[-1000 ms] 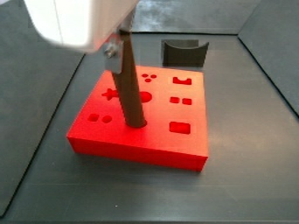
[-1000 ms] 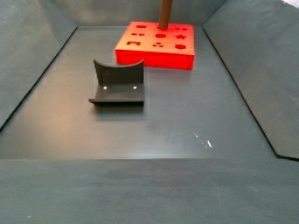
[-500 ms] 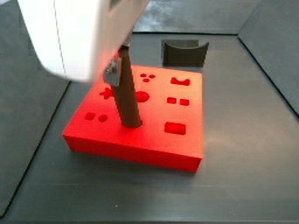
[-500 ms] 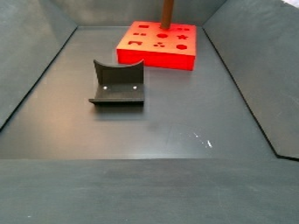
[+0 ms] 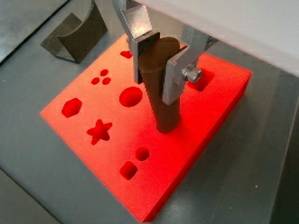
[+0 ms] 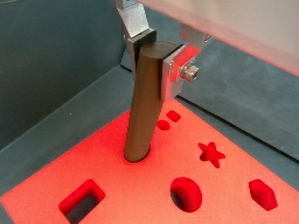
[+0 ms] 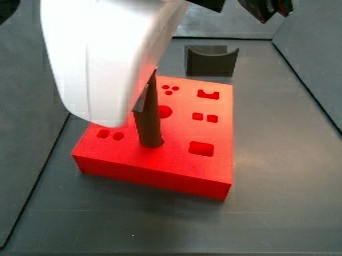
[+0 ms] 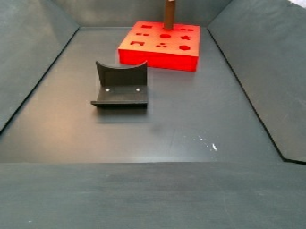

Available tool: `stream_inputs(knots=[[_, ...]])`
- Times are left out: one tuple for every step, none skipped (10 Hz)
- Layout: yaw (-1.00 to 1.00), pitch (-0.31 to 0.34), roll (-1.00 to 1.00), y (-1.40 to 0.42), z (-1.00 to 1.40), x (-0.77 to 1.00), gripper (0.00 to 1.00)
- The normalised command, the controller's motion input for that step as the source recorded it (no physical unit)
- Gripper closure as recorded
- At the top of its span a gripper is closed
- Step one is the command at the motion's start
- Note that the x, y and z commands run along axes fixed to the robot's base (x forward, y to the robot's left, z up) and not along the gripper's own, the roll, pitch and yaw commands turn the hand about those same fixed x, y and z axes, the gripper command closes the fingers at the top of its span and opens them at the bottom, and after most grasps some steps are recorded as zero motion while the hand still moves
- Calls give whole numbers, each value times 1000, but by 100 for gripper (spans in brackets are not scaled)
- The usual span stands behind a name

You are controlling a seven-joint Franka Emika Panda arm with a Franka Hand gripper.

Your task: Insert the oval object.

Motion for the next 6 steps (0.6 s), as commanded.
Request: stream_inputs(knots=[[31, 54, -197, 440, -271, 409, 100], [0, 71, -77, 209, -306, 329, 100], [0, 0, -59, 51, -277, 163, 100], [0, 0, -63, 54, -243, 103, 100], [0, 0, -73, 126, -403, 174, 100], [0, 0, -181, 286, -714, 286, 100]])
